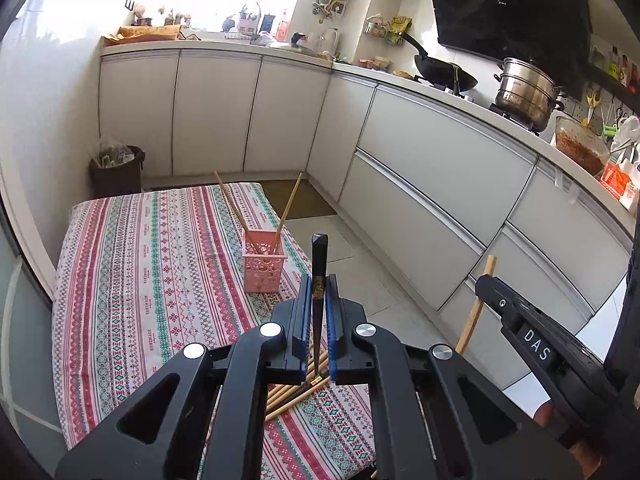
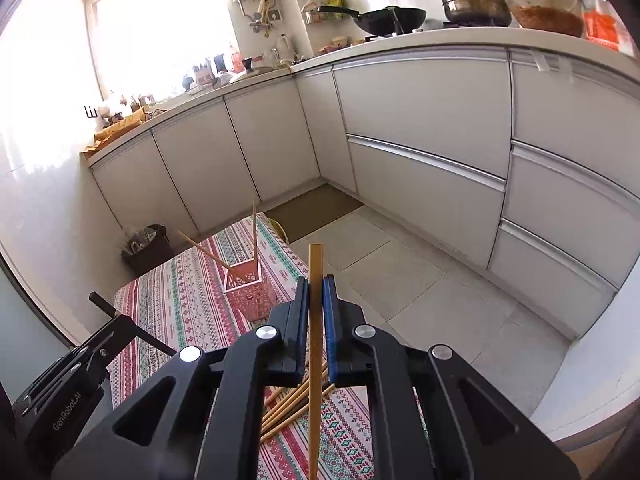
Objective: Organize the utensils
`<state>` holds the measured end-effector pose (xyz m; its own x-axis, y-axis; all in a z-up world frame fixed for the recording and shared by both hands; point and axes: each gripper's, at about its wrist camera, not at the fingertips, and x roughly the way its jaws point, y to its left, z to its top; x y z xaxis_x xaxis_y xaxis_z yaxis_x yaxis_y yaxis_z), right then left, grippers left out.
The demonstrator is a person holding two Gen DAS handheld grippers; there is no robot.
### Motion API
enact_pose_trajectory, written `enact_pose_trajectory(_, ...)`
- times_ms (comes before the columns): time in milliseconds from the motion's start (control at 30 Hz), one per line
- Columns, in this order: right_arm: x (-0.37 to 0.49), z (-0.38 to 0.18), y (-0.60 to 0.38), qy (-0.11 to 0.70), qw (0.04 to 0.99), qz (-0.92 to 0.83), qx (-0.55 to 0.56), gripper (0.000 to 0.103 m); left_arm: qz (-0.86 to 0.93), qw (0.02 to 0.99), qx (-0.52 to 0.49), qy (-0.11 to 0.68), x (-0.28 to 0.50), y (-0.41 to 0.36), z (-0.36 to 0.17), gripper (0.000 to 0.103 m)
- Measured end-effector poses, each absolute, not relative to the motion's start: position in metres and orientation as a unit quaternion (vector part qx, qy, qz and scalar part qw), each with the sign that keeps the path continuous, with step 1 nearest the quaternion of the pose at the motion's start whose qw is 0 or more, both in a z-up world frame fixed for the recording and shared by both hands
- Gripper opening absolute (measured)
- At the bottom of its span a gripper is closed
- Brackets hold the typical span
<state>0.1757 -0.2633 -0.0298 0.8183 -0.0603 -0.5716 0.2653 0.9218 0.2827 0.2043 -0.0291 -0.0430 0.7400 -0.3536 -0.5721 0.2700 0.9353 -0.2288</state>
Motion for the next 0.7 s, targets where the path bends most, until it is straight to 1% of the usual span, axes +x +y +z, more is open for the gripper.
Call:
enact_pose_trajectory(200,0.196,-0.011,-0.263,0.26,0.949,-0.081,0.16,0.008,-0.158,0.939,-0.066,0.299,0.227,-0.028,-0.032,0.006)
enact_pose_trajectory(467,0.236,0.031,-0.269,0.199,0.966,-0.067,0.153,0.008,-0.146,0.949,-0.081,0.268,0.278,-0.022,-0.008,0.006)
enact_pose_trajectory(700,0.272,0.064,-0.269,0.148,0.977,-0.046,0.146,0.008,-0.123,0.955,-0.079,0.258,0.333,-0.021,-0.013,0.006)
